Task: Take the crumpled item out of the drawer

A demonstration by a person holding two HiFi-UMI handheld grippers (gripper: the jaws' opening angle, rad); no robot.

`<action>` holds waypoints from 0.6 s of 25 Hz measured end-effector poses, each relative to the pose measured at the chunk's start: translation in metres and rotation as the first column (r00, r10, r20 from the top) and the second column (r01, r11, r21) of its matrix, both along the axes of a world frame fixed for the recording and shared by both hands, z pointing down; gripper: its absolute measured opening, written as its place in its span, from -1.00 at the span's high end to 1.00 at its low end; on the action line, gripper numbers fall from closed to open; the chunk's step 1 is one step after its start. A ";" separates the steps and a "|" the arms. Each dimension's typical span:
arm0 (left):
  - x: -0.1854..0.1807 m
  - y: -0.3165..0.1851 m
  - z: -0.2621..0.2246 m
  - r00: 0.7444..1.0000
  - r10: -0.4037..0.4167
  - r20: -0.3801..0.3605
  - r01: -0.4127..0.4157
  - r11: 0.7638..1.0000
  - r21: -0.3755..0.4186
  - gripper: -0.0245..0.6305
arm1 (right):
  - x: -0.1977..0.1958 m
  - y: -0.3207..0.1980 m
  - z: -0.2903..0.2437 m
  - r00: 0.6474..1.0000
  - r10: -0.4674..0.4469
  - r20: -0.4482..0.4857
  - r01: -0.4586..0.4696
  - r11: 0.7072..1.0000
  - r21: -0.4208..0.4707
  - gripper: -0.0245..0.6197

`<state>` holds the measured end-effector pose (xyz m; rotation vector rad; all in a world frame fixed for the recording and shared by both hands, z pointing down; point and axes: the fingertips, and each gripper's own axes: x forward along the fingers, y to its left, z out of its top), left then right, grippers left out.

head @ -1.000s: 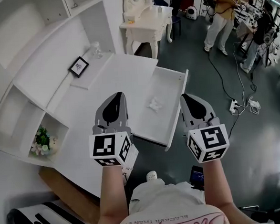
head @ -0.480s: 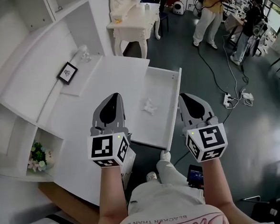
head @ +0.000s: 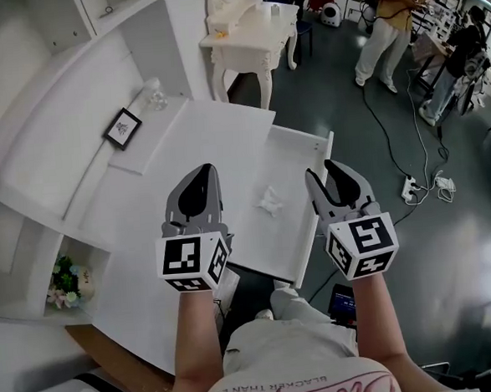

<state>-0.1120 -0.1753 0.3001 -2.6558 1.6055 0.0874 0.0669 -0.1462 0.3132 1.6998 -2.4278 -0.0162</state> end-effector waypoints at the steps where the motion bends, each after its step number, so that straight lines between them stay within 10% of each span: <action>1: 0.001 -0.007 0.002 1.000 -0.004 0.002 0.004 1.000 -0.004 0.91 | 0.001 -0.008 0.004 1.000 -0.009 0.004 0.009 1.000 -0.011 0.48; 15: 0.011 -0.081 0.047 0.997 -0.068 0.029 0.071 0.992 -0.104 0.91 | 0.008 -0.103 0.086 0.992 -0.119 -0.032 0.109 0.971 -0.213 0.25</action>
